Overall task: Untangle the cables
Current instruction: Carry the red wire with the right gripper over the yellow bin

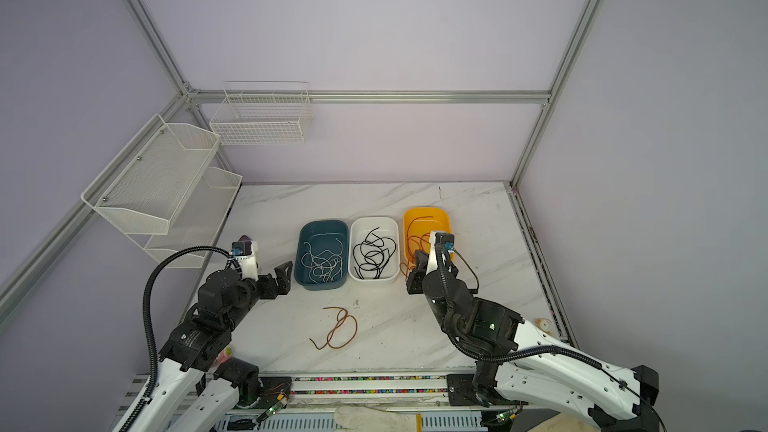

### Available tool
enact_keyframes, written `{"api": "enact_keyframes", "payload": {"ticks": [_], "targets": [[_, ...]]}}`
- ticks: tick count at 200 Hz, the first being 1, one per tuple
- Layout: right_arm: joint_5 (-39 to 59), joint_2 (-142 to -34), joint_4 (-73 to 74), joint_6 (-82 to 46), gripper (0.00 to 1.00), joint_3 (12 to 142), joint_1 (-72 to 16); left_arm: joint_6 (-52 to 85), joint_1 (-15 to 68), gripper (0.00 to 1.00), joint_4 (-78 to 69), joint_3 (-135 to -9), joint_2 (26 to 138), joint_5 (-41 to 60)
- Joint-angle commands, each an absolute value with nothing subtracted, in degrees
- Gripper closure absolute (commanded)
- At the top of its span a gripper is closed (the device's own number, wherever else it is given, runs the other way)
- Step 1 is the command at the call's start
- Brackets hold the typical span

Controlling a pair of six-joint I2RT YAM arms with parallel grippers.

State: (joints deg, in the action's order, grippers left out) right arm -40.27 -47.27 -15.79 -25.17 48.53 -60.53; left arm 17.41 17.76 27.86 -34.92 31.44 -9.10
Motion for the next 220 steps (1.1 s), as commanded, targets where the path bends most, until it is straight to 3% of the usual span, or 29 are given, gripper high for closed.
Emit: {"api": "enact_keyframes", "payload": {"ticks": [1,20,62,125,220], "targets": [[-41.1,-49.1,-14.6,-21.0,1.0,51.4,-57.3,17.5,18.0,0.0,25.7,-33.0,31.4,-8.3],[-33.2,-51.1,-13.4,-18.9,1.0,53.4,-51.2,17.4,18.0,0.0,25.7,-33.0,31.4,-8.3],[-26.4,-56.0,-11.3,-16.1,1.0,58.0,-44.4,17.4,18.1,0.0,25.7,-33.0,31.5,-8.3],[-10.6,-65.0,-5.5,-18.8,1.0,60.8,-26.8,17.4,18.5,0.0,25.8,-33.0,31.5,-8.3],[-1.4,-77.9,7.9,-29.9,1.0,55.7,-18.0,17.4,18.6,0.0,25.8,-33.0,31.6,-8.0]]}}
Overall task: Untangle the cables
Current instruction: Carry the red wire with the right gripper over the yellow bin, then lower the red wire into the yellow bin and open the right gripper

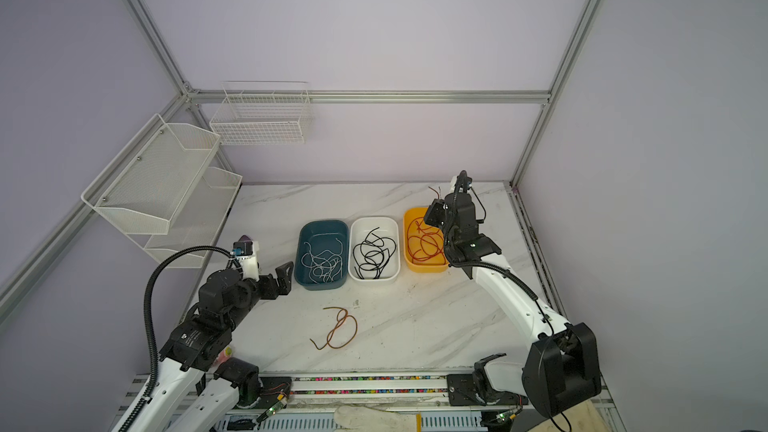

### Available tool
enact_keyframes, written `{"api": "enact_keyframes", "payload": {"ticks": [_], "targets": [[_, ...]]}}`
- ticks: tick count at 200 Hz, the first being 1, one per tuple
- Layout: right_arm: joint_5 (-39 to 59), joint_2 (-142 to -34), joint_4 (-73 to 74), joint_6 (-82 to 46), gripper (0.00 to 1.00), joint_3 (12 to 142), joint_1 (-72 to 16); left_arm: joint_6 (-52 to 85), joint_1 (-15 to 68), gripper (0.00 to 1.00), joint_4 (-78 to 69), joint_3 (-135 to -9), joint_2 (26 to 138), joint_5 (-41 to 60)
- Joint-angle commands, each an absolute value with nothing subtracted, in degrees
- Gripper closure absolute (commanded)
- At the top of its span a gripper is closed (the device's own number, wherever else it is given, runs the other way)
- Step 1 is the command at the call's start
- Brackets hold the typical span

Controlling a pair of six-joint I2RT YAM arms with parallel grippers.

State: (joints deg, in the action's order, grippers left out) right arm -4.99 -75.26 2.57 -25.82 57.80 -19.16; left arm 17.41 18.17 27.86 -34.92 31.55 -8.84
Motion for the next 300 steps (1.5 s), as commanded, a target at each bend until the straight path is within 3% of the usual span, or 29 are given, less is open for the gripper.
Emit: {"api": "enact_keyframes", "payload": {"ticks": [1,81,187,235,300], "targets": [[-1.4,-78.0,7.9,-29.9,1.0,55.7,-18.0,17.4,18.6,0.0,25.8,-33.0,31.6,-8.0],[1.6,-88.4,13.3,-30.9,1.0,50.6,-17.2,17.5,18.7,0.0,25.8,-33.0,31.8,-7.8],[4.3,-92.6,13.3,-30.0,1.0,50.0,-17.0,17.5,18.7,0.0,25.8,-33.0,32.1,-7.7],[4.5,-91.9,12.9,-30.3,0.8,49.6,-16.9,17.5,18.8,0.0,25.8,-33.0,32.0,-7.6],[4.6,-87.2,11.9,-30.8,0.67,48.6,-16.9,17.5,18.9,0.0,25.8,-33.0,32.1,-7.6]]}}
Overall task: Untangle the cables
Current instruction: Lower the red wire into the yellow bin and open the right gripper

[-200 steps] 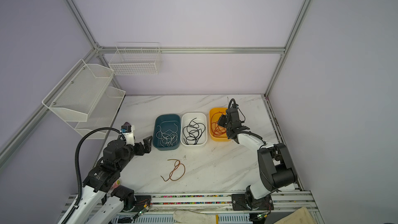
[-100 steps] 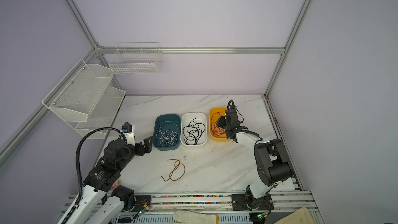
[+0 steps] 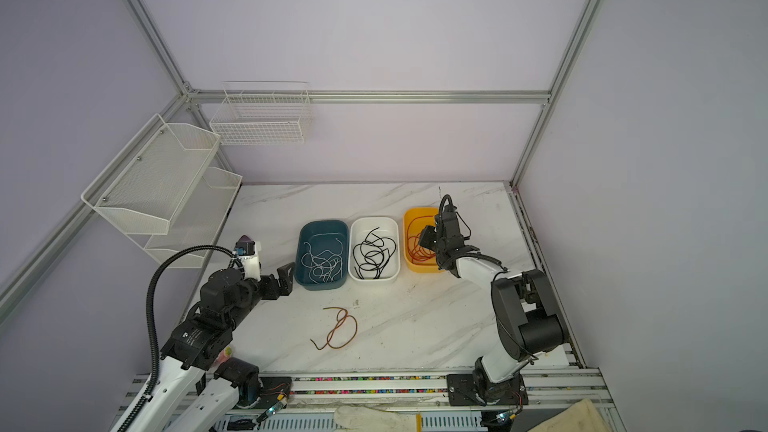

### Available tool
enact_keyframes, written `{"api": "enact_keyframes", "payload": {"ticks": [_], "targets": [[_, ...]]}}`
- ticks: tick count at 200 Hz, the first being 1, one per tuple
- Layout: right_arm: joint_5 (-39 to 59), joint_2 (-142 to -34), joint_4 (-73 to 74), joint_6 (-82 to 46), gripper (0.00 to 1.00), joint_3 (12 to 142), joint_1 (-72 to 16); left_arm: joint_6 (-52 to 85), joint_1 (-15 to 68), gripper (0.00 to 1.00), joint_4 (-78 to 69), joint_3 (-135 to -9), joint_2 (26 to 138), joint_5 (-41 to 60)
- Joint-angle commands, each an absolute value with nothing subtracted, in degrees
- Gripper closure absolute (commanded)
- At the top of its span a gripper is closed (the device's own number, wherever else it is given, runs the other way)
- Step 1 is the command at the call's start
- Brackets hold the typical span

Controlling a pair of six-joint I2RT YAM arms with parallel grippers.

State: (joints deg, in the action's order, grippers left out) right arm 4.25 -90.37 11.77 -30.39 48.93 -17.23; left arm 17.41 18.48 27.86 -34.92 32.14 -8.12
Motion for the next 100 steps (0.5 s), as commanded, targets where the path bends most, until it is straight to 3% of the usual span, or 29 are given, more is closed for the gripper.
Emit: {"api": "enact_keyframes", "payload": {"ticks": [1,46,100], "targets": [[4.6,-87.2,11.9,-30.8,0.67,48.6,-16.9,17.4,18.9,0.0,25.8,-33.0,32.1,-7.6],[6.1,-82.7,9.6,-29.3,0.48,48.2,-16.8,17.5,18.9,0.0,25.8,-33.0,32.0,-7.6],[22.7,-81.2,11.8,-29.0,0.24,43.4,-17.9,17.4,18.9,0.0,25.8,-33.0,32.1,-7.6]]}}
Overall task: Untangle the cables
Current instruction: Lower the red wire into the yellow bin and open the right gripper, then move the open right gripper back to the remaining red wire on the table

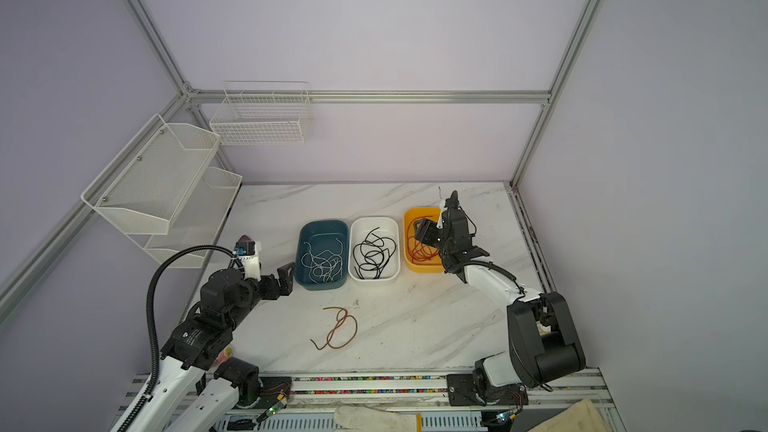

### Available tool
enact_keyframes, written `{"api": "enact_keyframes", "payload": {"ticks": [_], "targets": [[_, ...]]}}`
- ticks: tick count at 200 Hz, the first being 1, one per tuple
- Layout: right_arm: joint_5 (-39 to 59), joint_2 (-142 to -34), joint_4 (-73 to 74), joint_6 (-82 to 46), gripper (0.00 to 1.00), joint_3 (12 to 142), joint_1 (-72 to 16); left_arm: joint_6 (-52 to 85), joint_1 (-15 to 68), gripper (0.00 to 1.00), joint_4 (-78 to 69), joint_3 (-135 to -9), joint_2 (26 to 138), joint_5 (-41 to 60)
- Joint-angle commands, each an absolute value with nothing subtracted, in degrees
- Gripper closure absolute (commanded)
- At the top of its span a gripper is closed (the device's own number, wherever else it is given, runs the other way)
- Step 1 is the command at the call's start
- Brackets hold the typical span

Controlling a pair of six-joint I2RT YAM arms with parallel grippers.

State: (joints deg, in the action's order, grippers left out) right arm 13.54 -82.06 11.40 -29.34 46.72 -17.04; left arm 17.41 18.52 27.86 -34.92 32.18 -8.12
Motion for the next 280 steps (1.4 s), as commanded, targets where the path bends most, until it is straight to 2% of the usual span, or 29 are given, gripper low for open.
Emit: {"api": "enact_keyframes", "payload": {"ticks": [1,15,32,89,111,165,187,232,280], "targets": [[23.0,-81.2,11.9,-29.0,0.24,43.3,-18.0,17.4,18.9,0.0,25.8,-33.0,32.1,-7.6],[23.9,-79.5,12.3,-28.4,0.19,41.4,-20.4,17.4,18.9,0.0,25.8,-33.0,32.1,-7.6],[20.5,-75.9,10.7,-27.5,0.16,40.1,-25.3,17.4,18.9,0.0,25.8,-33.0,32.2,-7.6],[9.6,-63.0,7.6,-33.4,0.16,34.9,-35.7,17.3,18.9,0.0,25.8,-33.0,32.3,-7.6],[8.4,-61.7,9.1,-37.6,0.16,32.5,-39.3,17.3,18.9,0.0,25.8,-33.0,32.3,-7.6],[0.3,-66.3,13.4,-45.8,0.18,32.9,-55.2,17.3,18.9,0.0,25.8,-33.0,32.3,-7.7],[-3.2,-71.0,13.2,-47.6,0.26,35.6,-60.9,17.3,18.9,0.0,25.8,-33.0,32.3,-7.7],[-3.6,-85.0,16.6,-50.1,0.32,40.4,-68.0,17.4,19.0,0.0,25.8,-33.0,32.3,-7.6],[-5.8,-92.8,16.1,-50.0,0.36,45.1,-71.2,17.3,19.0,0.0,25.8,-33.0,32.1,-7.5]]}}
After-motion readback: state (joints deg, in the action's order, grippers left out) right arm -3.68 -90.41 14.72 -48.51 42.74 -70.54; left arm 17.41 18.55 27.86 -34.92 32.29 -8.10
